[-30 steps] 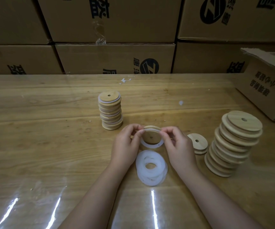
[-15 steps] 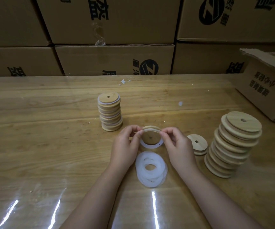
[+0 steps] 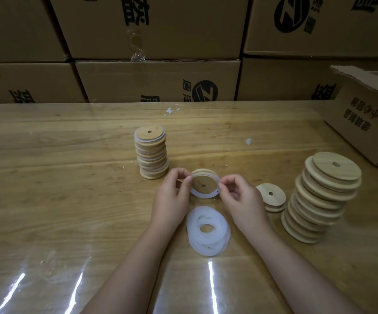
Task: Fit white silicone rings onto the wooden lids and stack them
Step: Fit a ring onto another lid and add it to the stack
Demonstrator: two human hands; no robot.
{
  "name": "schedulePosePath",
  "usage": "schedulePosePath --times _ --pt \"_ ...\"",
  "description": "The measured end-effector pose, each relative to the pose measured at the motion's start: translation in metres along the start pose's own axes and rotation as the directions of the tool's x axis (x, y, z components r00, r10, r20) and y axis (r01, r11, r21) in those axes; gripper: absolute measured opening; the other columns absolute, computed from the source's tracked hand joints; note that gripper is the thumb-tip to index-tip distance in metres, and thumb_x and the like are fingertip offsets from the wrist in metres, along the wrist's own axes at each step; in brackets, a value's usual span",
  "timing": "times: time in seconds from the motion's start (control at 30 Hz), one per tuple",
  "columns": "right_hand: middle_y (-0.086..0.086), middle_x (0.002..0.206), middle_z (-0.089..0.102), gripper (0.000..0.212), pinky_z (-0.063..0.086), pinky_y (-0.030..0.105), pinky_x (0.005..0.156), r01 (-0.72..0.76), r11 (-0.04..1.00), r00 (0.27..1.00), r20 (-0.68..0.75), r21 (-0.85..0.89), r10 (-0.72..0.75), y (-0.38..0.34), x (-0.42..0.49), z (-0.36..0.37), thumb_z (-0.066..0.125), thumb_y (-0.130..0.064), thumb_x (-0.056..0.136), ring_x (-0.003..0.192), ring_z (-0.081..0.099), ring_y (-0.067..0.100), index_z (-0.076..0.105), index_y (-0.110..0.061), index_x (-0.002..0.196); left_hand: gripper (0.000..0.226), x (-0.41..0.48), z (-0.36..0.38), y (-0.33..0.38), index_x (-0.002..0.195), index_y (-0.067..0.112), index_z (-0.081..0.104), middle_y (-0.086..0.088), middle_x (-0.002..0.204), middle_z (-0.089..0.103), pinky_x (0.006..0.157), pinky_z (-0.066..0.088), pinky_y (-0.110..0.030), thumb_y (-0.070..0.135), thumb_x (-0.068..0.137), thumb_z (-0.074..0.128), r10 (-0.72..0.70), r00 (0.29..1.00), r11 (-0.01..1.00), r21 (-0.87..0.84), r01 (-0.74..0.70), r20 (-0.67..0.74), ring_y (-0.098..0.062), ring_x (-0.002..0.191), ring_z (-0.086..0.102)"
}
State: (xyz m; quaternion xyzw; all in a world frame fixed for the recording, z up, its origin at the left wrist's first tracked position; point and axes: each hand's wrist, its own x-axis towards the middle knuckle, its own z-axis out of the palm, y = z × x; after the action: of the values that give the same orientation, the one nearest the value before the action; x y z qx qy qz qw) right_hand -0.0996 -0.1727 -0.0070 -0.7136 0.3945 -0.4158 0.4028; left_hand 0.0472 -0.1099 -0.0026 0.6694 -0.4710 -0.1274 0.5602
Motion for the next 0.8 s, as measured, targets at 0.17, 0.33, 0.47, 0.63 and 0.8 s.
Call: schedulePosePath --times 0.17,0.33,0.47,0.63,0.8 --pt "-0.004 0.088 0.066 0.011 0.051 0.022 0.069 0.026 0.999 1.000 0.001 -0.041 -0.026 0.0008 -0.0003 0.0014 0.061 -0.014 0.087 0.080 0.065 0.009 0.057 -0.024 0.086 0.012 0.0010 0.0003 -0.0005 0.085 0.026 0.055 0.012 0.074 0.059 0.065 0.049 -0.036 0.016 0.092 0.055 -0.027 1.000 1.000 0.014 0.027 0.002 -0.007 0.062 0.053" --pt "-0.006 0.084 0.065 0.012 0.046 0.014 0.065 0.010 0.997 1.000 -0.001 -0.073 -0.011 0.0011 0.0006 0.0012 0.062 -0.014 0.086 0.077 0.063 0.008 0.056 -0.023 0.083 0.015 0.0022 -0.0001 -0.0014 0.081 0.026 0.055 0.011 0.068 0.057 0.061 0.045 -0.034 0.015 0.092 0.055 -0.061 0.998 0.998 -0.018 0.061 0.006 -0.011 0.058 0.052" --pt "-0.007 0.086 0.065 0.010 0.047 0.013 0.066 0.011 0.996 1.000 0.020 -0.088 -0.010 0.0001 0.0001 0.0001 0.062 -0.016 0.087 0.080 0.062 0.004 0.056 -0.024 0.086 0.017 0.0031 -0.0004 -0.0013 0.079 0.026 0.054 0.011 0.067 0.056 0.061 0.045 -0.032 0.015 0.092 0.055 -0.085 0.996 0.996 -0.030 0.085 0.010 -0.012 0.057 0.051" --pt "-0.007 0.088 0.065 0.010 0.048 0.013 0.069 0.001 0.997 0.999 0.032 -0.078 0.002 0.0013 0.0004 -0.0006 0.061 -0.017 0.087 0.083 0.062 0.003 0.056 -0.025 0.086 0.015 0.0032 -0.0015 -0.0004 0.081 0.025 0.054 0.011 0.069 0.056 0.061 0.044 -0.032 0.015 0.092 0.055 -0.084 0.996 0.995 -0.046 0.085 0.025 -0.012 0.058 0.051" --pt "-0.006 0.083 0.065 0.019 0.045 0.009 0.065 0.012 0.998 1.000 0.028 -0.064 -0.010 0.0014 0.0009 0.0003 0.062 -0.014 0.086 0.077 0.062 0.005 0.054 -0.030 0.079 0.014 0.0004 -0.0019 0.0023 0.080 0.027 0.056 0.012 0.077 0.058 0.064 0.046 -0.032 0.015 0.087 0.059 -0.083 0.997 0.996 -0.045 0.083 -0.003 -0.008 0.070 0.055"
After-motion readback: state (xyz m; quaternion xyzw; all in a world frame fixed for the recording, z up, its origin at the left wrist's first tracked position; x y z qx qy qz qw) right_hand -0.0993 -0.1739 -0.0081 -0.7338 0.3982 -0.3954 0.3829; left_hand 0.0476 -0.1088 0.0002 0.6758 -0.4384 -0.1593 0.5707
